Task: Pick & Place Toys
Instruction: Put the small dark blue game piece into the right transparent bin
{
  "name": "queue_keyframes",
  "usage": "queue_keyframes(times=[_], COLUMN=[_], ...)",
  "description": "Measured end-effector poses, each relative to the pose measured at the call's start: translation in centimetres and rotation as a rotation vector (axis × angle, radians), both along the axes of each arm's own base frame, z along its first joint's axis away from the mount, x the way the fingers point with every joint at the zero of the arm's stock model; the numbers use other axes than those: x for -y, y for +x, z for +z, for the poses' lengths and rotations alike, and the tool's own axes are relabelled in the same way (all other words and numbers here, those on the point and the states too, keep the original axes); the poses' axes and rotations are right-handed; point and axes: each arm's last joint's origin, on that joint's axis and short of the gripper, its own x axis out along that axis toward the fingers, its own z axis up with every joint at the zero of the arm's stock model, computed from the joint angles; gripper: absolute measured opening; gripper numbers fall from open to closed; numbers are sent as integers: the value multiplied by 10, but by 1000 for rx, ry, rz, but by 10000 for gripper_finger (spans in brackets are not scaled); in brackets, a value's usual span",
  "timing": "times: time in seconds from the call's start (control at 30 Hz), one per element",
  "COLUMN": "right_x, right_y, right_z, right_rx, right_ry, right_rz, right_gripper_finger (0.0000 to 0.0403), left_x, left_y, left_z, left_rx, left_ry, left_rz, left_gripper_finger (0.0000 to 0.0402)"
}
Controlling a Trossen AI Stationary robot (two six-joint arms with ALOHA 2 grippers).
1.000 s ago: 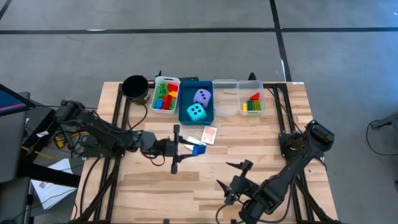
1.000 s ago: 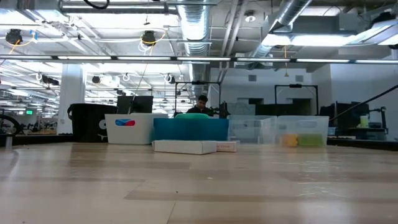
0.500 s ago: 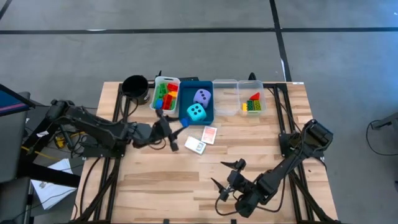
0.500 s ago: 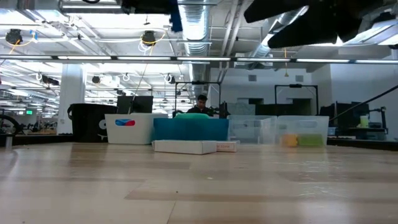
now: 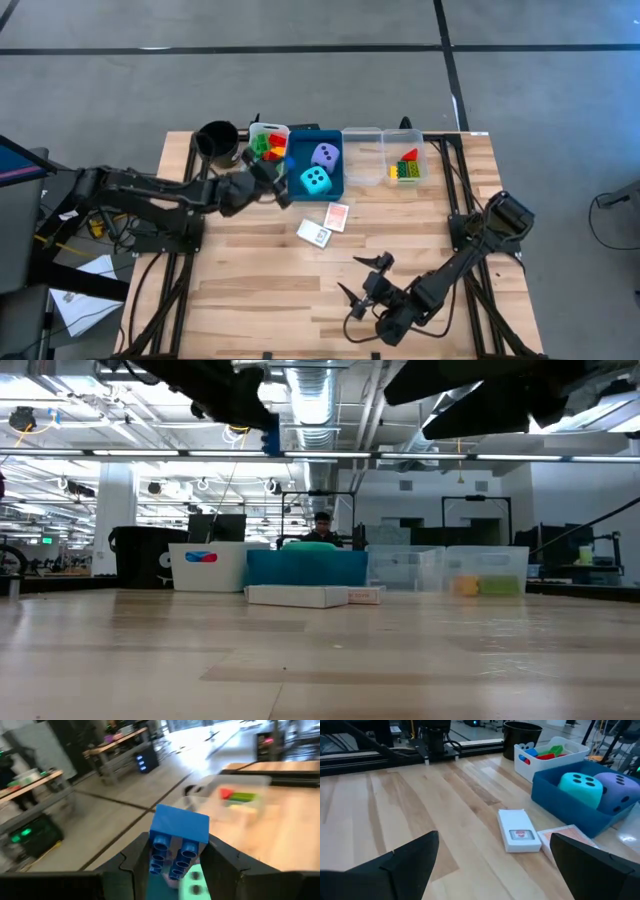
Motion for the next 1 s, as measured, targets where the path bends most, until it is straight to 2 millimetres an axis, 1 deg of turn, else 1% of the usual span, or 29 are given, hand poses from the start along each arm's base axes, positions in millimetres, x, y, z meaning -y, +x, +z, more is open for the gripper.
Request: queue_keyframes(times=[0.23,0.43,0.67,0.83,1.0], right_x=[9,16,20,20,20], right_y=[7,12,15,15,15], right_z=[0,0,0,0,0], right_rx=[-23,-39,-40,-40,-39], right_ry=[-29,-51,-51,-51,-49], right_rz=[-19,-33,-46,-46,-47], right_gripper_finger=[376,376,376,376,376], left_x=[-44,-72,-98,-113,-122], left_y=[-8,-20,-34,-41,-45], left_z=[-4,-10,-17,-18,-19], left_rx=[-42,-94,-154,-141,-111], left_ry=[-8,-35,-82,-127,-170], left_rz=[178,301,385,369,352], left_gripper_finger=[136,136,136,136,137])
